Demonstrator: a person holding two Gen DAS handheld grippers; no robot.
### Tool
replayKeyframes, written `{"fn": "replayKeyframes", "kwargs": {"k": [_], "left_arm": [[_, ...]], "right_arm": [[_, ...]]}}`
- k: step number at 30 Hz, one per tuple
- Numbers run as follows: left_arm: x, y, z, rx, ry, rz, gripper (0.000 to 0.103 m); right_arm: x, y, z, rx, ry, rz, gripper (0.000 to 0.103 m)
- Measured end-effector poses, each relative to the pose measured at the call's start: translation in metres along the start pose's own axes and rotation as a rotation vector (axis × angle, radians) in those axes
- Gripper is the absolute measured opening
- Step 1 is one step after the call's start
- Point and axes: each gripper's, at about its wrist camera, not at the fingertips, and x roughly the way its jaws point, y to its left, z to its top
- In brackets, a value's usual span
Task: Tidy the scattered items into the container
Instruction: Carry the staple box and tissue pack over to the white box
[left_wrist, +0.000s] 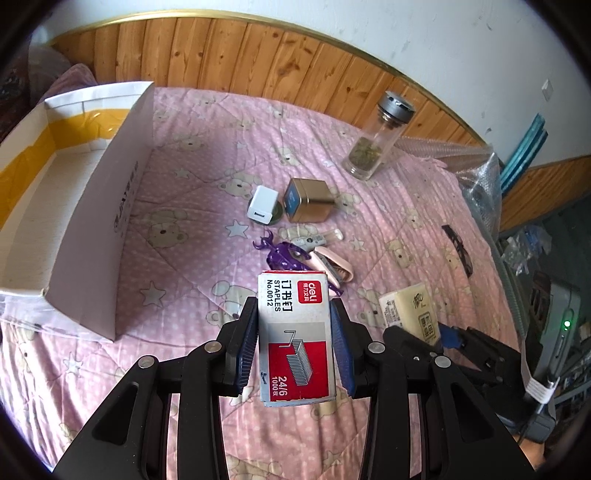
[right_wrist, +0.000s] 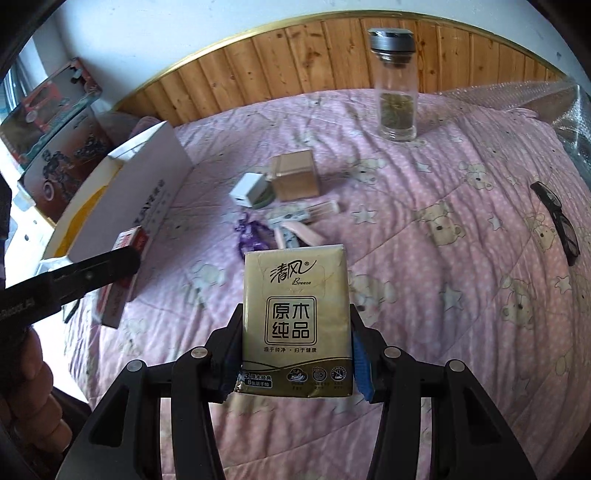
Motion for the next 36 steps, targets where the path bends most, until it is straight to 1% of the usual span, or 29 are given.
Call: {"fn": "replayKeyframes", "kwargs": {"k": [5, 9, 17, 22, 31, 36], "left_arm": [[-0.01, 0.003, 0.0, -0.009, -0.005, -0.013, 0.039], [-0.019, 0.005, 0.003, -0.014, -0.026, -0.023, 0.039], [-0.028, 0.02, 0.011, -0.045, -0.04, -0.035, 0.039], [-0.038, 0.032, 0.018, -0.078, -0.056, -0.049, 0.039], [-0.067, 0.062, 0.035, -0.147, -0.113, -0.064, 0.039], [-0.08, 0.078, 0.043, -0.175, -0.142, -0.06, 0.039]], "right_arm": [[-0.013, 0.02, -0.003, -0.014, -0.018, 0.034, 0.051], [-0.022, 0.034, -0.003, -0.031, -0.03, 0.058, 0.051], [-0.027, 0.058, -0.001, -0.058, -0.035, 0.094, 0.051], [-0.029, 0.073, 0.005, -0.08, -0.042, 0.113, 0.051], [-0.028, 0.109, 0.02, -0.137, -0.046, 0.15, 0.051], [-0.025, 0.13, 0.029, -0.174, -0.047, 0.165, 0.051]]}}
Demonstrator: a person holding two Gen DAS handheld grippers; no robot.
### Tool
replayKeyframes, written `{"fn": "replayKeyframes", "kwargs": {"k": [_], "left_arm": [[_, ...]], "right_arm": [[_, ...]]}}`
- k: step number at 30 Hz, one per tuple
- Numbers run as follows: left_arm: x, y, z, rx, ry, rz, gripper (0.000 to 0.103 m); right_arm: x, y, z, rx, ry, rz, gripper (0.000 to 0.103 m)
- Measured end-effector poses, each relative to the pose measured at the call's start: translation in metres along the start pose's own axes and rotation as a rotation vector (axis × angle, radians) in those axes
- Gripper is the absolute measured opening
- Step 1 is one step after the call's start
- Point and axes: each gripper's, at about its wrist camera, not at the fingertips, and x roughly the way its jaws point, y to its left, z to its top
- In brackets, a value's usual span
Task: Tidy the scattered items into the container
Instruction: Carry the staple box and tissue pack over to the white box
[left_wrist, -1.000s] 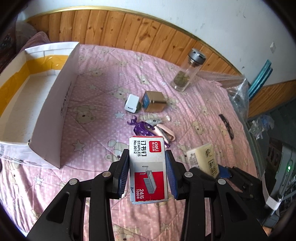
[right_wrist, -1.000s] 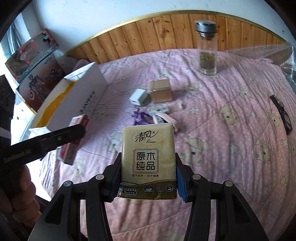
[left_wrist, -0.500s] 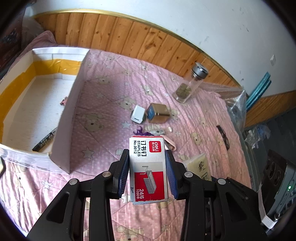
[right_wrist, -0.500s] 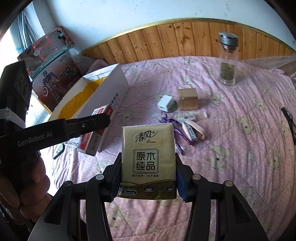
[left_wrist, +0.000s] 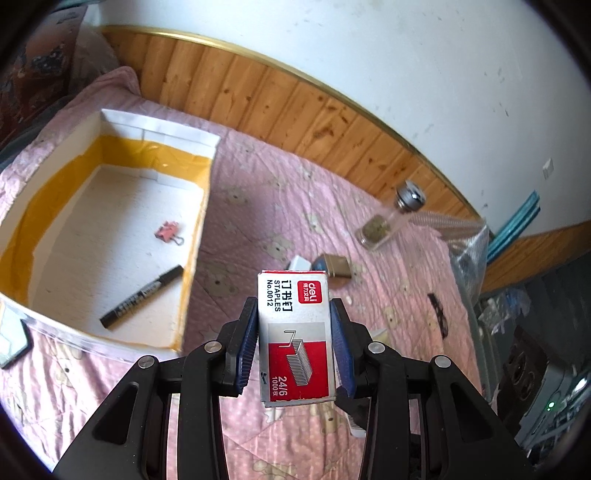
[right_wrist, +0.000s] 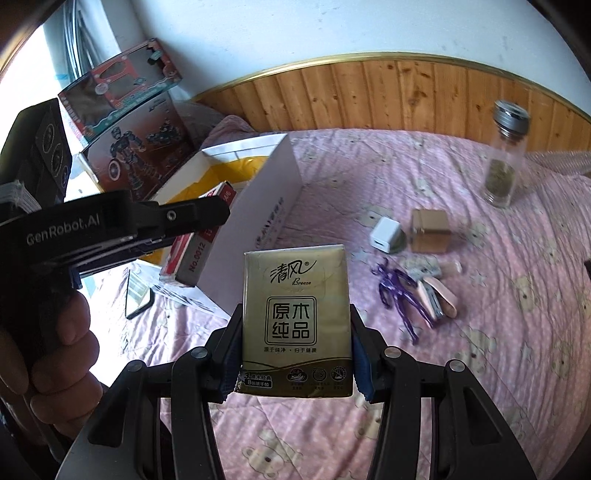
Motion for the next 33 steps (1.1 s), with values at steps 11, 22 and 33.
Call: {"fn": "replayKeyframes", "kwargs": {"k": [11, 22, 33], "left_arm": [[-0.029, 0.037, 0.031, -0.056, -0.071, 0.017, 0.039], [-0.049, 0.086, 0.062, -0.123, -0.147, 0.08, 0.039], [-0.051, 0.108, 0.079, -0.143, -0.16, 0.104, 0.039]], "right_arm": [[0.017, 0.028, 0.023, -0.07, 0.009, 0.01, 0.051], [0.04, 0.064, 0.049, -0.139, 0.017, 0.041, 0.051], [0.061, 0.102, 0.083, -0.205, 0.016, 0.077, 0.051]]}}
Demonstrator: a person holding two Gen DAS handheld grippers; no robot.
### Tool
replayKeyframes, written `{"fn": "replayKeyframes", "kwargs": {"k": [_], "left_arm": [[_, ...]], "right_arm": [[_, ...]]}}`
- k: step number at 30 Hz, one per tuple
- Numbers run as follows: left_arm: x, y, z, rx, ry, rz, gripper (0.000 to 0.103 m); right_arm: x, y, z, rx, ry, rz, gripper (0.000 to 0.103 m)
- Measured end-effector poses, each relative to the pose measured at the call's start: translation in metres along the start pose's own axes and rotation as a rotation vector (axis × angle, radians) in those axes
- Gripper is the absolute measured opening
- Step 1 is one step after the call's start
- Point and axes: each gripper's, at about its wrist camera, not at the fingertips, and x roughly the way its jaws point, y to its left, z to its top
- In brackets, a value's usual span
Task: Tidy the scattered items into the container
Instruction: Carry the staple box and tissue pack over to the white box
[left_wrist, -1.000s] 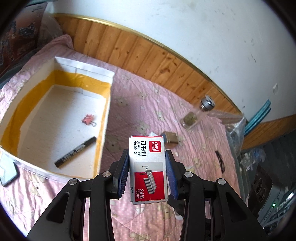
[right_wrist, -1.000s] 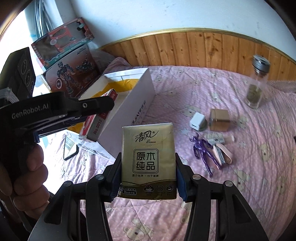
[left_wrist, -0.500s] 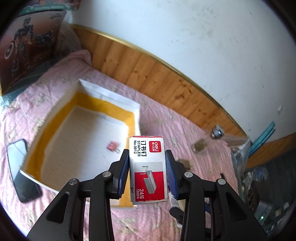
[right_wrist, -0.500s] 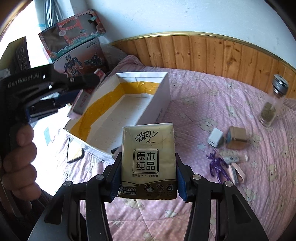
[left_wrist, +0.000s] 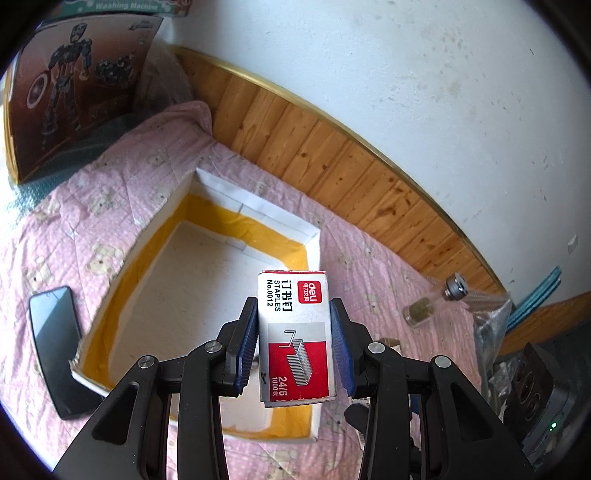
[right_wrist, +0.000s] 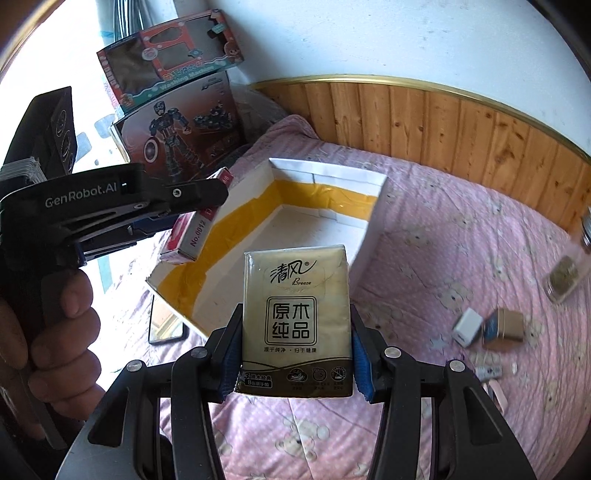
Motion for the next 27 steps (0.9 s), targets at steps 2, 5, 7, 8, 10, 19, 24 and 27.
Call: {"fn": "replayKeyframes", "kwargs": {"k": [2, 5, 7, 8, 10, 19, 24, 27], "left_arm": [[-0.001, 0.004, 0.006, 0.001, -0.014, 0.017, 0.039], [0.001, 0.015, 0.015, -0.016, -0.025, 0.04, 0.039], [0.004, 0.024, 0.019, -0.033, -0.024, 0.052, 0.039], [0.005, 0.028, 0.02, -0.042, -0.02, 0.055, 0.039], [0.009, 0.036, 0.023, -0.06, -0.013, 0.066, 0.039], [0.024, 0.056, 0.031, -0.093, 0.01, 0.108, 0.039], [0.032, 0.065, 0.034, -0.129, 0.033, 0.102, 0.039], [0.033, 0.069, 0.035, -0.151, 0.038, 0.096, 0.039]], "right_arm": [[0.003, 0.003, 0.006, -0.008, 0.002, 0.005, 0.051], [0.011, 0.009, 0.018, -0.024, 0.006, 0.012, 0.051], [0.016, 0.012, 0.026, -0.035, 0.011, 0.019, 0.051], [0.017, 0.014, 0.029, -0.039, 0.013, 0.022, 0.051], [0.023, 0.017, 0.035, -0.046, 0.02, 0.034, 0.051], [0.044, 0.03, 0.059, -0.089, 0.052, 0.059, 0.051], [0.054, 0.032, 0.073, -0.091, 0.073, 0.07, 0.051], [0.058, 0.029, 0.082, -0.083, 0.086, 0.076, 0.051]]}}
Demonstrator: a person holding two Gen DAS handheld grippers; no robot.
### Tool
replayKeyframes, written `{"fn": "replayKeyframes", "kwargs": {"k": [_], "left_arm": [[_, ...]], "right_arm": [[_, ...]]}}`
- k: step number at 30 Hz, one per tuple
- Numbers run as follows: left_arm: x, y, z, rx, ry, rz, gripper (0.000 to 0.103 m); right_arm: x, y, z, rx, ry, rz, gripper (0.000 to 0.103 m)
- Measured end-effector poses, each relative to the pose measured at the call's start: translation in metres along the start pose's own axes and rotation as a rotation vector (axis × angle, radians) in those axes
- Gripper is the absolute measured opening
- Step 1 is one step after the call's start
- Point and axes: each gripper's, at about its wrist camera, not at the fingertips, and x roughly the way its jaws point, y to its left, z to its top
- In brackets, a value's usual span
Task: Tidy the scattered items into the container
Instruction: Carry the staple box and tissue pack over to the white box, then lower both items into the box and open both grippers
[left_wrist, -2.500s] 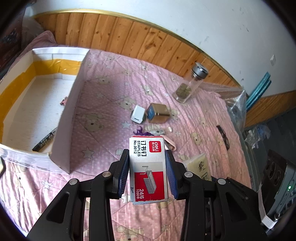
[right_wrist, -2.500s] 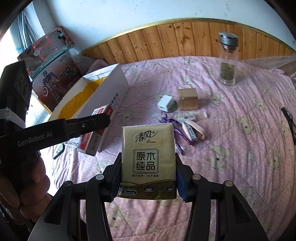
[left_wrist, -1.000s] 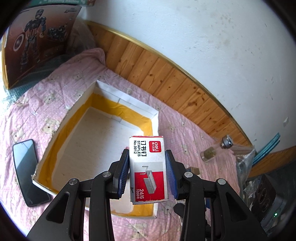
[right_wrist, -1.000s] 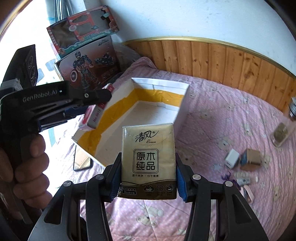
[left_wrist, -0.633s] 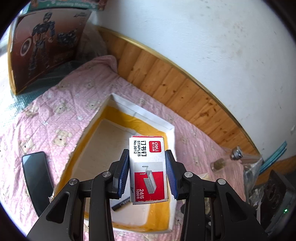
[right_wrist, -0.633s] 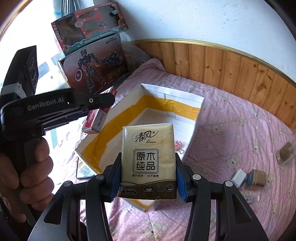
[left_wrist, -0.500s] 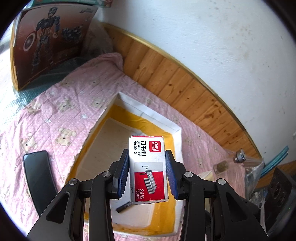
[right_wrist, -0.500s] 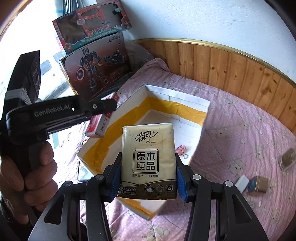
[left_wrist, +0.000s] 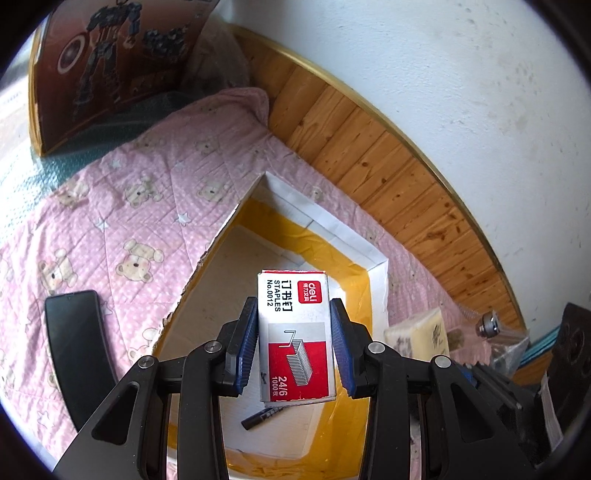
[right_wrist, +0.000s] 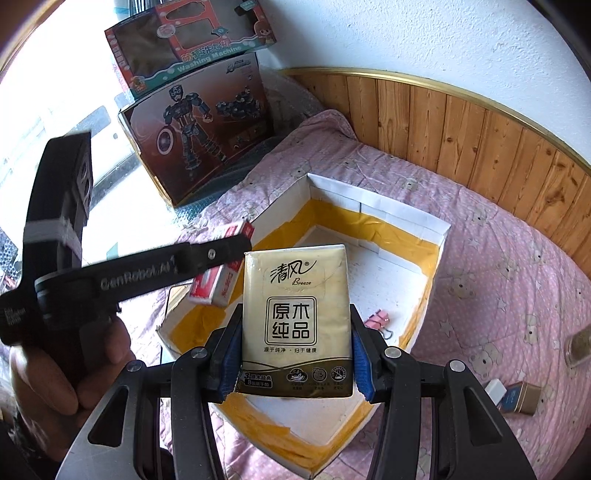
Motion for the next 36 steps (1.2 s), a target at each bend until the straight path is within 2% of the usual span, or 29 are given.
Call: {"fn": "replayKeyframes", "kwargs": {"k": [8, 15, 23, 26, 36], "left_arm": [[0.012, 0.0, 0.001, -0.011, 0.022, 0.016, 0.039], [0.037, 0.002, -0.004, -0.067, 0.105, -0.012, 0.039], [0.059, -0.007, -0.011, -0.016, 0.136, 0.055, 0.039], [0.065, -0.012, -0.013, 0.026, 0.13, 0.11, 0.039], [0.083, -0.002, -0.015, 0.033, 0.167, 0.185, 0.039]], "right_arm": [[0.017, -0.02, 0.026, 0.045, 0.032, 0.015, 0.051], [0.044, -0.036, 0.042, 0.081, 0.072, 0.007, 0.051], [0.073, -0.054, 0.052, 0.103, 0.125, -0.012, 0.051], [0.082, -0.055, 0.054, 0.082, 0.144, -0.027, 0.051], [0.113, -0.054, 0.057, -0.021, 0.233, -0.098, 0.051]]}}
